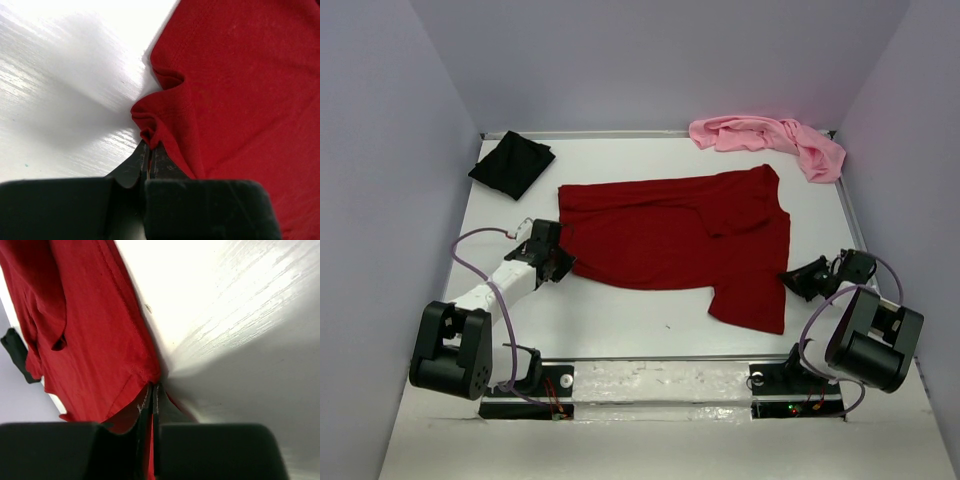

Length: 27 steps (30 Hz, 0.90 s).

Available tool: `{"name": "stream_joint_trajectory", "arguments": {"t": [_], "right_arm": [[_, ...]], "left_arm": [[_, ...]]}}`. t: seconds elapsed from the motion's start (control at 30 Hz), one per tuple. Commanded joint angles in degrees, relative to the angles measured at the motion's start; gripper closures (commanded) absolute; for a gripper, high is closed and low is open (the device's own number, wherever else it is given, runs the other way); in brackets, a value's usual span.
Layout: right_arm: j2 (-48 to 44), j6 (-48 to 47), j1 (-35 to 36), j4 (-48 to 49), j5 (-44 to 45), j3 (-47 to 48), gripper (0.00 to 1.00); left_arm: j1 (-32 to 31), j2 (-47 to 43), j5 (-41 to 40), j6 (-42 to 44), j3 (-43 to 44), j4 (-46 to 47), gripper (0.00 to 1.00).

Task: Fold and stack the t-shirts
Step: Fold the tshirt

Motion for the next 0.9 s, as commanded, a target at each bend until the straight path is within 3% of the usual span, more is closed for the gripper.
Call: {"name": "stream_joint_trajectory", "arguments": {"t": [0.0,0.2,0.5,0.87], "right_arm": [[0.16,-0.79,0.37,1.94,-1.76,0.12,1.0],[-1.86,-0.88,0.37,1.06,-1.76,0.39,1.0],[-10.55,-2.02,0.37,-7.54,0.0,4.6,1.0],[-10.03,-2.2,0.37,-7.38,-1.06,6.54,1.0]], "left_arm": [[0.62,-0.24,-1.69,1.0,2.1,-0.35,1.0],[0.88,0.02,-1.78,1.53,2.36,-0.7,1.0],[1.06,-1.73,-2.92,1.61,2.37,-1.93,1.0],[1.67,-6.12,-6.17,1.53,2.8,-5.0,1.0]]}}
